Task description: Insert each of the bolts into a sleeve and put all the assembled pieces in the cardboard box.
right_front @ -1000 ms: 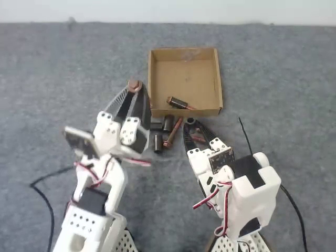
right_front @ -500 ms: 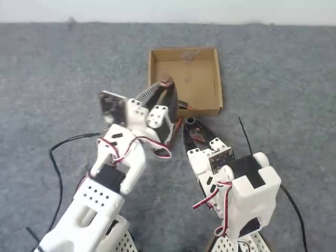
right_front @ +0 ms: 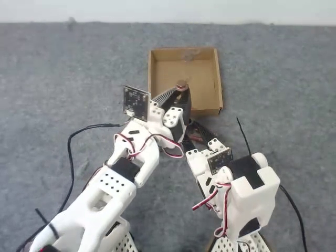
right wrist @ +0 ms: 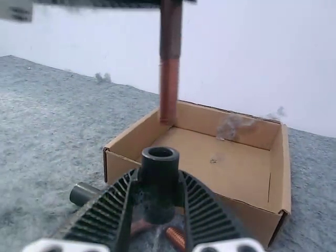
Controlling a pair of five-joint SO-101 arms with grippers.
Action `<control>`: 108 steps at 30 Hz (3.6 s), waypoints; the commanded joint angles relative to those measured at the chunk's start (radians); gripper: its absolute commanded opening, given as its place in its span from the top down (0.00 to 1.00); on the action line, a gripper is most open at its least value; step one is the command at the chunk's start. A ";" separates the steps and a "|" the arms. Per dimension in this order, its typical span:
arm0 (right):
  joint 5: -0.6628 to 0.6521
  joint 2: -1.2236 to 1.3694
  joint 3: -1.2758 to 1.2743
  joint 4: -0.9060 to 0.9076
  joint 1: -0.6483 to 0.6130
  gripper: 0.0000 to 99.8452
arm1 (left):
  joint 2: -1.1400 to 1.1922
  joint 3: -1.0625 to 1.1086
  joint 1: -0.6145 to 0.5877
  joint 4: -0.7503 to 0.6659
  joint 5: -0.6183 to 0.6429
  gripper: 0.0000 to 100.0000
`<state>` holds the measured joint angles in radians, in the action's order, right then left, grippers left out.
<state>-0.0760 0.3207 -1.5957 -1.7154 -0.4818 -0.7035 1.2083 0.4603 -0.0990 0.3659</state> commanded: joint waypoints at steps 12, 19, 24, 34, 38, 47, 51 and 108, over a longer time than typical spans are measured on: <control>-0.009 -0.004 -0.021 -0.027 -0.016 0.99 | 0.000 -0.028 0.008 -0.035 0.006 0.99; -0.009 -0.008 -0.023 -0.028 -0.016 0.99 | 0.000 -0.010 0.002 -0.035 0.006 0.99; -0.009 -0.012 -0.023 -0.035 -0.013 0.99 | 0.000 0.018 0.005 -0.035 0.006 0.99; -0.009 -0.013 -0.025 -0.036 -0.010 0.99 | 0.000 0.044 0.000 -0.035 0.006 0.99; -0.009 -0.013 -0.025 -0.038 -0.010 0.99 | 0.000 0.053 0.002 -0.035 0.008 0.99; -0.011 -0.013 -0.025 -0.038 -0.010 0.99 | 0.000 0.084 0.002 -0.035 0.008 0.99; -0.011 -0.013 -0.025 -0.038 -0.010 0.99 | 0.006 0.087 0.000 -0.035 0.008 0.99; -0.060 -0.012 0.002 -0.030 0.045 0.99 | 0.029 0.329 0.068 -0.192 0.006 0.99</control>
<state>-0.1158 0.3207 -1.5973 -1.7231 -0.4741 -0.6483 1.5290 0.5109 -0.3153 0.3598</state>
